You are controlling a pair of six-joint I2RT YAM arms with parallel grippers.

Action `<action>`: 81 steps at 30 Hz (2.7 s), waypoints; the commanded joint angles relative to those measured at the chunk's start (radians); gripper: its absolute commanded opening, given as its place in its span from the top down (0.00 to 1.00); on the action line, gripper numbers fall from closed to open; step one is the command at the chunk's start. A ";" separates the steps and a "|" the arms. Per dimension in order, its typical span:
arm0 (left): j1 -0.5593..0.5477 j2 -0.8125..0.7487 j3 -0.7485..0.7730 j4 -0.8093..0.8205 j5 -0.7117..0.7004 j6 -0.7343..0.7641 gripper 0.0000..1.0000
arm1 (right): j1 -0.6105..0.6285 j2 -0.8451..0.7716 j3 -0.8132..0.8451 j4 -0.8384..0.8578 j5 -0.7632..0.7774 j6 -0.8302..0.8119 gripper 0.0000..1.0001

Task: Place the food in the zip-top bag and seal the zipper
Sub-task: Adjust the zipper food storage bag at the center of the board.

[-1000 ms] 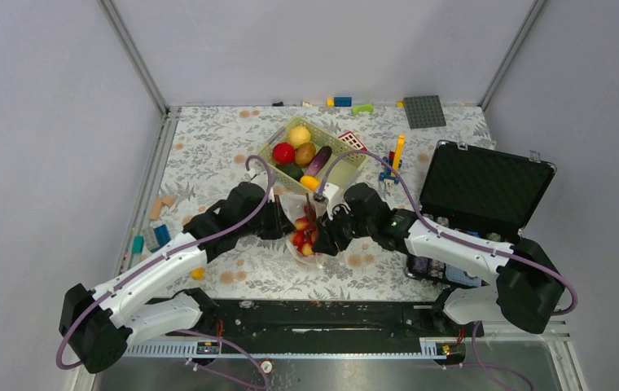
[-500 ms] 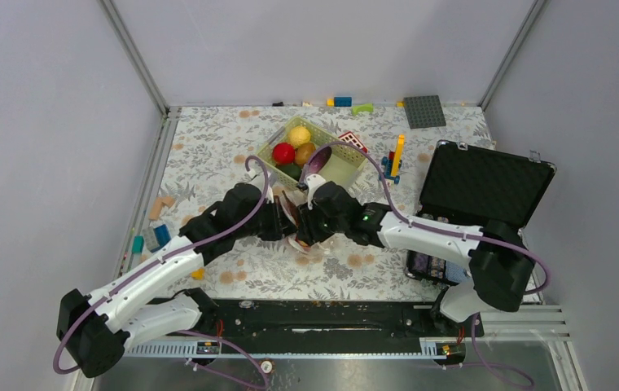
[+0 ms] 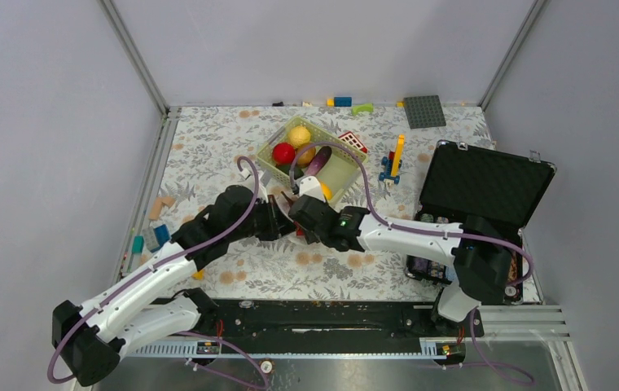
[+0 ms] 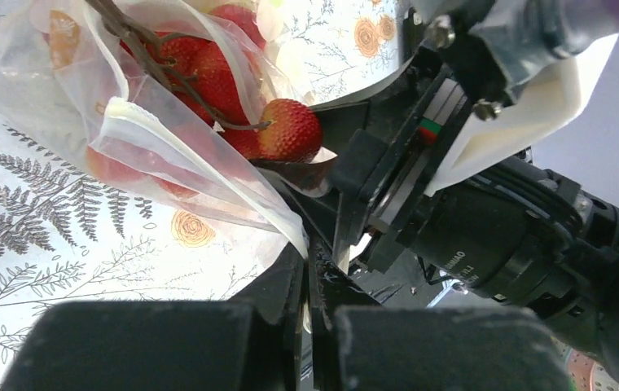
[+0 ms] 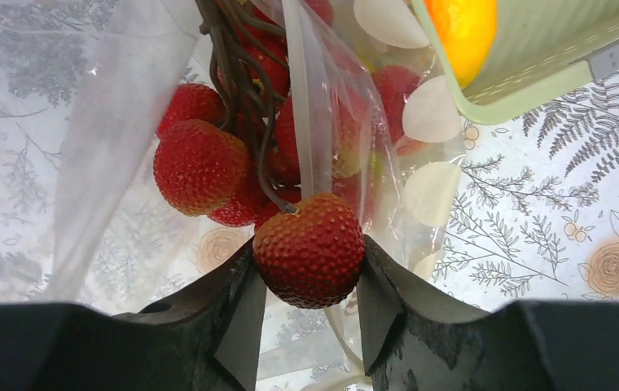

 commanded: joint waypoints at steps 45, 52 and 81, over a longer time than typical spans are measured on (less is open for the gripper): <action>-0.002 -0.099 0.084 -0.236 -0.351 -0.058 1.00 | -0.132 -0.063 0.072 -0.055 0.332 -0.230 0.35; -0.002 -0.131 0.097 -0.248 -0.399 -0.054 1.00 | -0.164 -0.080 0.094 -0.213 0.333 -0.194 0.50; -0.001 -0.062 0.089 -0.075 -0.257 0.014 1.00 | -0.175 -0.331 0.137 -0.148 -0.944 -0.052 1.00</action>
